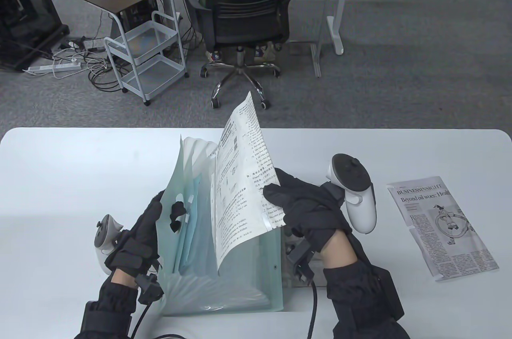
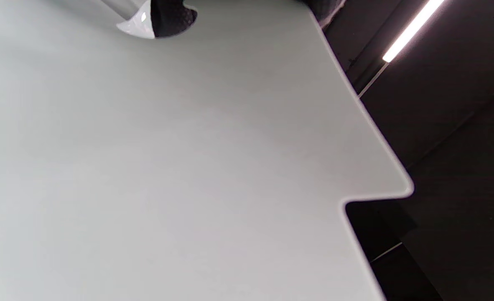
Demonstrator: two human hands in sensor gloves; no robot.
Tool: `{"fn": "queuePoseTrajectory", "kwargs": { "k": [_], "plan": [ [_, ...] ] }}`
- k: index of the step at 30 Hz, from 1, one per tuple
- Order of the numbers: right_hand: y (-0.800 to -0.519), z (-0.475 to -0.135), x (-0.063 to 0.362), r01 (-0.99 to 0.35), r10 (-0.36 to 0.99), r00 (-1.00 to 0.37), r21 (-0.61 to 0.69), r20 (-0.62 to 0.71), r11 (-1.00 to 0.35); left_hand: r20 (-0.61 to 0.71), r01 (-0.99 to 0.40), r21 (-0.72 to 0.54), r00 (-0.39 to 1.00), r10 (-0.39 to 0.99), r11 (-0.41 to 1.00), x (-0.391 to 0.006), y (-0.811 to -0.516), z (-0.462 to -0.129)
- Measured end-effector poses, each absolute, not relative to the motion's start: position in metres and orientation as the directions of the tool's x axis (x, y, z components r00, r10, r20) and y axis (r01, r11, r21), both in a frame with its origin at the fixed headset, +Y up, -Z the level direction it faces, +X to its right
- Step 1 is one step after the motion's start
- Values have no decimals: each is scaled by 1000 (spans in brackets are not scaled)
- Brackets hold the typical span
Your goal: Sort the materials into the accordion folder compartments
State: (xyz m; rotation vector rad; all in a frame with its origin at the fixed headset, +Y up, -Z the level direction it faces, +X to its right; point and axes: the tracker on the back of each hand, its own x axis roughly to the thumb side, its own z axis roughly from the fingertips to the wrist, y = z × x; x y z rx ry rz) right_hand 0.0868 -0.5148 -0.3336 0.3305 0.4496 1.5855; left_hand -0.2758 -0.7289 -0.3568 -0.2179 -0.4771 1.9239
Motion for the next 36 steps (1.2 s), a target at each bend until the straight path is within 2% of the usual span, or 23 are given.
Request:
{"fn": "queuePoseTrajectory", "kwargs": {
  "k": [7,14,20,27,36],
  "plan": [
    [-521,-332,80,-892,996,-71,450,-62,-35,70,-843,-426,-393,917,-329,-276,-729,-357],
    [-523,-332,78,-905,995,14,421,-95,53,69,-842,-426,-395,916,-331,-276,-729,-357],
    [-528,-327,76,-904,997,-10,426,-75,23,69,-842,-426,-395,916,-331,-276,-729,-357],
    [-543,-320,76,-909,998,-1,416,-57,23,70,-843,-424,-394,916,-330,-276,-729,-357],
    [-571,-320,80,-909,995,25,412,-97,63,69,-843,-424,-394,916,-330,-277,-729,-357]
  ]
}}
